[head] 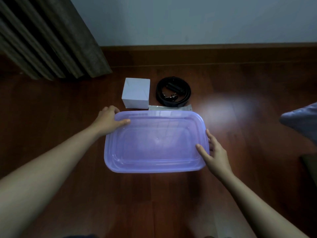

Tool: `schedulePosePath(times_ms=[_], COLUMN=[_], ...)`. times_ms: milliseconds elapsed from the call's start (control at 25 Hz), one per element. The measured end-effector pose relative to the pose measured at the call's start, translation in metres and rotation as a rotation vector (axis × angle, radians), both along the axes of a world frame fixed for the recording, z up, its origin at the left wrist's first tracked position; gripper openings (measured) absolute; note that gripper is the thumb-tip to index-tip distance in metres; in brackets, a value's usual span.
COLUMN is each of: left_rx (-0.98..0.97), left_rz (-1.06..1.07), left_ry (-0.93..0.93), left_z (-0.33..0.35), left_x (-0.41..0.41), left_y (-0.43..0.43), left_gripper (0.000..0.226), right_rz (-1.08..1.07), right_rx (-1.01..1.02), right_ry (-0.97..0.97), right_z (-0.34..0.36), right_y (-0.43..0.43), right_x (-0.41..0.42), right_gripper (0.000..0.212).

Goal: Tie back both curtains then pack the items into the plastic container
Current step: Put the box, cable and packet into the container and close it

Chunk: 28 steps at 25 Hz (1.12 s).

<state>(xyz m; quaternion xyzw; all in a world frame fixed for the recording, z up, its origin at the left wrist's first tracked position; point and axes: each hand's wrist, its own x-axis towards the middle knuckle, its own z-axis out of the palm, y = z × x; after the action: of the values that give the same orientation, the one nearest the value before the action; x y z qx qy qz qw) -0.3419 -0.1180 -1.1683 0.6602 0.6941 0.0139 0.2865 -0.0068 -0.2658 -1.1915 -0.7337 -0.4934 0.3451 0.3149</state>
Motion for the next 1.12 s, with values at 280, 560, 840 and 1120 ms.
schedulePosePath(times_ms=[280,560,840,1120], left_rx=[-0.12,-0.127,-0.102,-0.051], left_rz=[-0.079,-0.121,-0.123,-0.119], left_ry=[-0.07,-0.063,-0.083,-0.089], left_z=[0.01,0.006,0.01,0.011], left_x=[-0.004,-0.01,-0.014,-0.012], left_y=[0.012,0.018,0.018,0.012], left_gripper=[0.056,0.051,0.049,0.043], right_rz=[-0.055,-0.185,-0.167,-0.156], right_rx=[-0.052,-0.051,-0.049,0.078], right_ry=[0.032,0.035,0.027,-0.071], right_z=[0.001,-0.006,-0.008,-0.004], right_y=[0.002,-0.003,-0.004,-0.003], right_x=[-0.005,-0.012,-0.013,-0.015], right_gripper=[0.064,0.057,0.049,0.051])
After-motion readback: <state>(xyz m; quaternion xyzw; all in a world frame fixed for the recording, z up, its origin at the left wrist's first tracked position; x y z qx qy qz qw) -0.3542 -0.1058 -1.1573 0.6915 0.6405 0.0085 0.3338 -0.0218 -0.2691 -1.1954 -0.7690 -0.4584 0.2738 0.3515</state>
